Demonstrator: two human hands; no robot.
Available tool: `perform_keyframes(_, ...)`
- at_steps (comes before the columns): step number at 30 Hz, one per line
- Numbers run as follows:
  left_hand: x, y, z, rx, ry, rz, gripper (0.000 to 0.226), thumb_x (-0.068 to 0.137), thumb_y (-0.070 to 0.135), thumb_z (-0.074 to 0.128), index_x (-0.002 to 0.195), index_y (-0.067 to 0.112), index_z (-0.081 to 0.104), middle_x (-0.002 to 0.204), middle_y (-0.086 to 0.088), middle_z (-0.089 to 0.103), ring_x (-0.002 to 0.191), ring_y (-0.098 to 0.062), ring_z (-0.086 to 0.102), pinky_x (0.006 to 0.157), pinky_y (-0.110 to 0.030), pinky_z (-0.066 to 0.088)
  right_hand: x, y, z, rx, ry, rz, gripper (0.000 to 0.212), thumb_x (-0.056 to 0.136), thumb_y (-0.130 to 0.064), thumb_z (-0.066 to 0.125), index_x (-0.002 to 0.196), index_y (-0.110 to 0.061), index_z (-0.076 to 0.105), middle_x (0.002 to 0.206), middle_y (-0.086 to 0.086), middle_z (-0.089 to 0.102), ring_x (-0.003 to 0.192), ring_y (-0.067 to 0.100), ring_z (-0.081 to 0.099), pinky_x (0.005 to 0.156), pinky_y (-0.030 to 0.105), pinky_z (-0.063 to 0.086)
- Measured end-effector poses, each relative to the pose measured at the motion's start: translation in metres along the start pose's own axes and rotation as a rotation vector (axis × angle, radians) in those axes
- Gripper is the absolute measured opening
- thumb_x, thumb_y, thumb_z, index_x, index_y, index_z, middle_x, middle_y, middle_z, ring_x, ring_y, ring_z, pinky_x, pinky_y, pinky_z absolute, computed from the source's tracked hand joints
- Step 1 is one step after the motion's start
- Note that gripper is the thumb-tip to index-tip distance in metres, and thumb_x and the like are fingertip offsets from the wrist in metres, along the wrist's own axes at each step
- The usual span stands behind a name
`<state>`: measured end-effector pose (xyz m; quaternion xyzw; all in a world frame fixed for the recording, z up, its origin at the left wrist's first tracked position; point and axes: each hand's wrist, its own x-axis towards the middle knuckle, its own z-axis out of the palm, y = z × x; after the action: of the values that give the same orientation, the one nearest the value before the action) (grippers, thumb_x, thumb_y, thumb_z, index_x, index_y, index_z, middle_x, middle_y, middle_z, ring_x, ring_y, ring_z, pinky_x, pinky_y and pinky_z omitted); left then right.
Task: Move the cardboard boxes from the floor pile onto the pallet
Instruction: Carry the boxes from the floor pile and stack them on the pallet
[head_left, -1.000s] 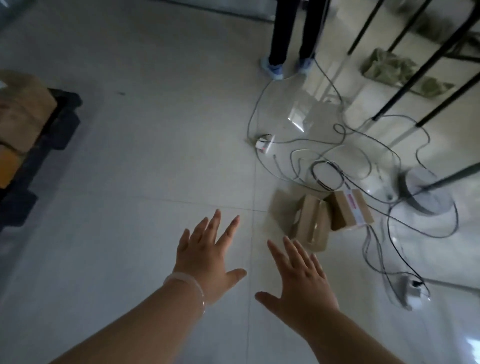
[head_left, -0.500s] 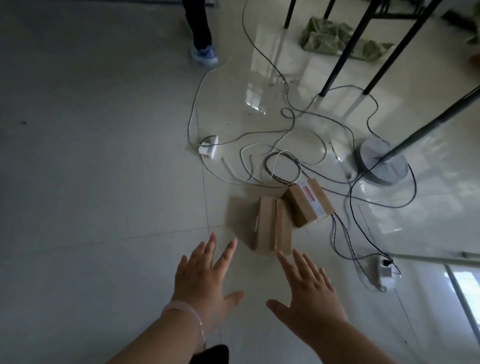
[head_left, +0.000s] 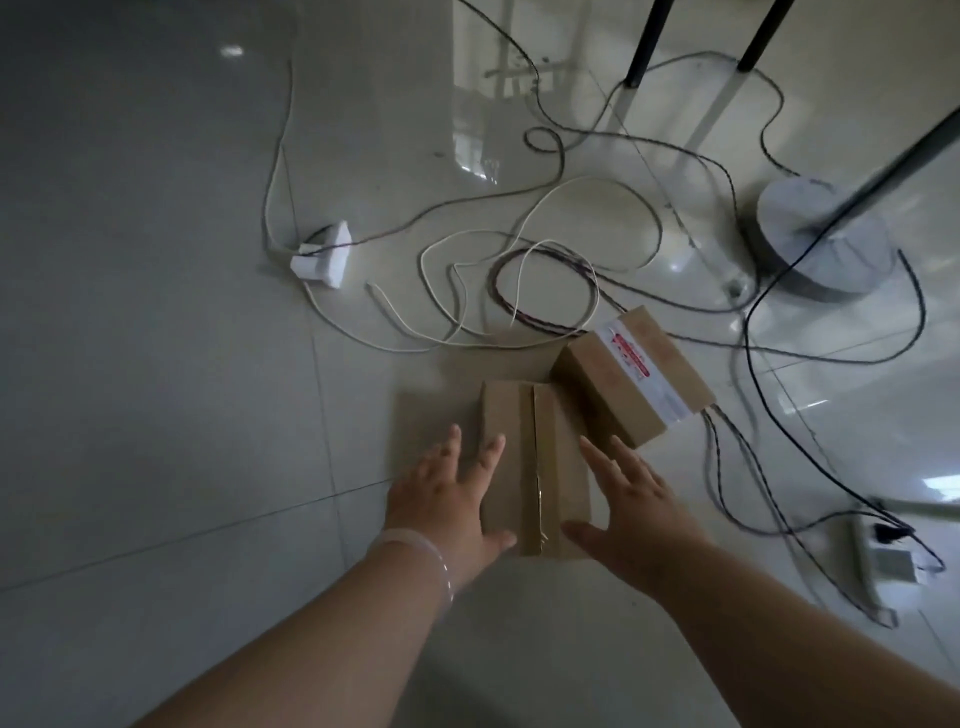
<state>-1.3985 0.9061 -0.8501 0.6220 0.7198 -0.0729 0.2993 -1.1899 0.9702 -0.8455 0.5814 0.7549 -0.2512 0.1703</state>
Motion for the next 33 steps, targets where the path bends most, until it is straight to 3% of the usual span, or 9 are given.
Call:
perform_keyframes(6,0.082,-0.003,0.084,-0.247,-0.145,-0.096,0.105,0.082,0.061,0.064,0.133,0.065,-0.027,0.154,0.008,-0.038,0.150,-0.029,-0.005,0.117,-0.047,0.021,0.081,0.031,0.087,0.224,-0.154,0.067,0.096,0.080,-0.072,0.057,0.126,-0.075,-0.027,0.160,-0.012,-0.027,0.151,0.034,0.002,0.115,0.057,0.025)
perform_keyframes(8,0.098,-0.002,0.098,-0.374,-0.159,-0.130,0.109,0.083,0.051,0.070,0.128,0.067,-0.028,0.159,0.005,-0.028,0.151,-0.027,0.005,0.115,-0.045,0.025,0.094,0.036,0.102,0.342,-0.197,0.066,0.091,0.081,-0.070,0.059,0.116,-0.083,-0.024,0.161,-0.011,-0.025,0.150,0.039,0.009,0.112,0.056,0.032)
perform_keyframes(11,0.109,-0.002,0.106,-0.455,-0.176,-0.134,0.114,0.083,0.043,0.074,0.137,0.062,-0.026,0.163,-0.001,0.006,0.146,-0.025,0.025,0.116,-0.042,0.029,0.100,0.037,0.112,0.408,-0.201,0.046,0.092,0.084,-0.063,0.060,0.119,-0.084,-0.022,0.163,-0.008,-0.013,0.144,0.038,0.026,0.104,0.050,0.042)
perform_keyframes(15,0.092,-0.003,0.085,-0.514,-0.161,-0.149,0.114,0.083,0.038,0.075,0.142,0.059,-0.021,0.162,0.000,0.011,0.145,-0.022,0.025,0.113,-0.035,0.026,0.086,0.027,0.095,0.426,-0.156,0.019,0.093,0.087,-0.054,0.063,0.122,-0.083,-0.018,0.160,-0.008,0.007,0.139,0.032,0.035,0.102,0.045,0.047)
perform_keyframes(21,0.025,-0.003,-0.020,-0.536,-0.052,-0.142,0.112,0.084,0.035,0.075,0.147,0.054,-0.016,0.163,0.007,0.007,0.147,-0.017,0.019,0.112,-0.029,0.022,0.036,-0.021,0.002,0.440,-0.088,-0.076,0.091,0.088,-0.053,0.063,0.119,-0.085,-0.016,0.159,-0.009,0.013,0.135,0.028,0.038,0.098,0.042,0.048)
perform_keyframes(24,-0.025,0.001,-0.094,-0.527,-0.010,-0.162,0.112,0.085,0.037,0.074,0.146,0.055,-0.018,0.163,0.009,0.006,0.147,-0.019,0.020,0.112,-0.034,0.026,-0.004,-0.055,-0.065,0.436,-0.040,-0.122,0.091,0.088,-0.051,0.065,0.129,-0.079,-0.011,0.157,-0.009,0.016,0.131,0.026,0.042,0.086,0.034,0.049)
perform_keyframes(29,-0.134,0.016,-0.235,-0.585,0.093,-0.200,0.110,0.084,0.038,0.074,0.142,0.061,-0.017,0.162,0.011,0.009,0.146,-0.021,0.024,0.109,-0.035,0.030,-0.092,-0.117,-0.205,0.358,0.029,-0.281,0.093,0.087,-0.055,0.064,0.115,-0.085,-0.020,0.160,-0.006,0.017,0.129,0.027,0.047,0.069,0.024,0.046)
perform_keyframes(33,-0.237,0.032,-0.348,-0.619,0.212,-0.240,0.109,0.084,0.038,0.074,0.142,0.062,-0.016,0.162,0.010,0.008,0.146,-0.023,0.023,0.110,-0.039,0.032,-0.176,-0.173,-0.320,0.306,0.091,-0.422,0.094,0.086,-0.056,0.065,0.116,-0.085,-0.019,0.157,-0.001,0.025,0.129,0.028,0.048,0.089,0.041,0.055)
